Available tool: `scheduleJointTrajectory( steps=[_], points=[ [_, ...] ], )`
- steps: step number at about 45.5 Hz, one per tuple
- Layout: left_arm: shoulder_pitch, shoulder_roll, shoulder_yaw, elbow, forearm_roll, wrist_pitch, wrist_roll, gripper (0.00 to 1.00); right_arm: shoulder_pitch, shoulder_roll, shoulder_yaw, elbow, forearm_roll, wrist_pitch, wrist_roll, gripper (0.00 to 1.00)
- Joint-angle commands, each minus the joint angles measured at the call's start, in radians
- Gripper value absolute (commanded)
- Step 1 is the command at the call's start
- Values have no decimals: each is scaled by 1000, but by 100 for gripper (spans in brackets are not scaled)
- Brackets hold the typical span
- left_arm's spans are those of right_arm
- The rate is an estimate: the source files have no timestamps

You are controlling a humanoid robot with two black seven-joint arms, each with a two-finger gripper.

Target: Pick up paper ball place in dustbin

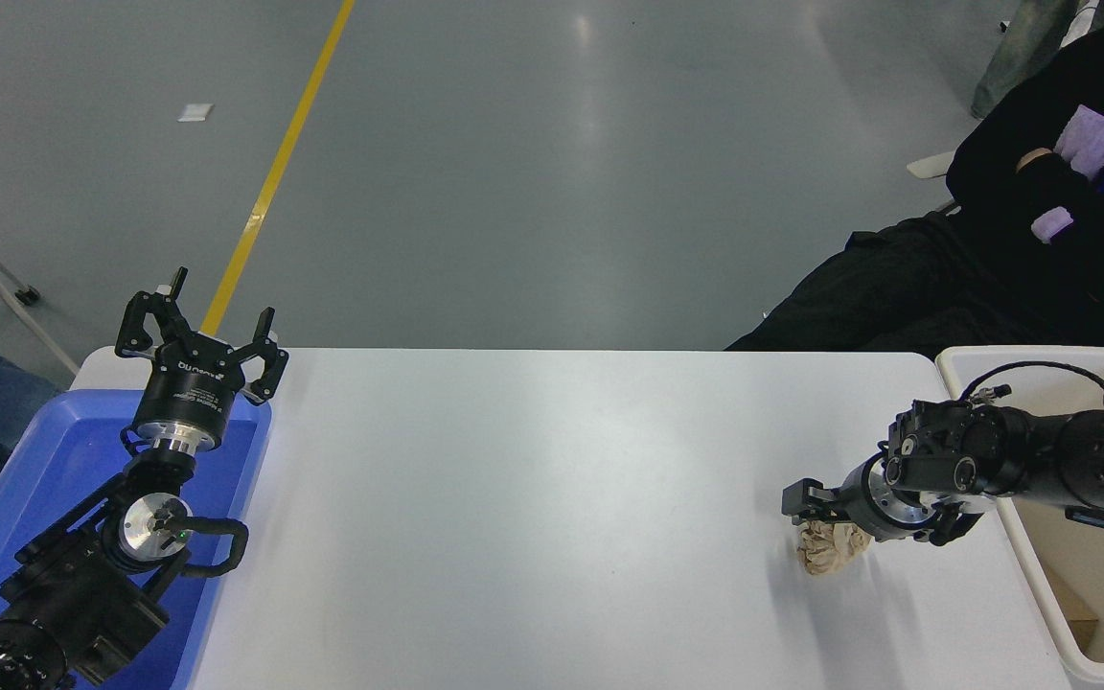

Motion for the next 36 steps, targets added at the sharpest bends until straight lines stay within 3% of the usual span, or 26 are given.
scheduleJointTrajectory(
  steps=[1,14,36],
  points=[
    [0,0,0,-1,0,0,0,98,-18,8,0,-1,0,-11,0,91],
    [0,0,0,-1,0,0,0,98,-17,8,5,-1,3,-32,0,87],
    [0,0,0,-1,-1,0,0,98,-17,8,14,-1,6,-32,0,63]
  ],
)
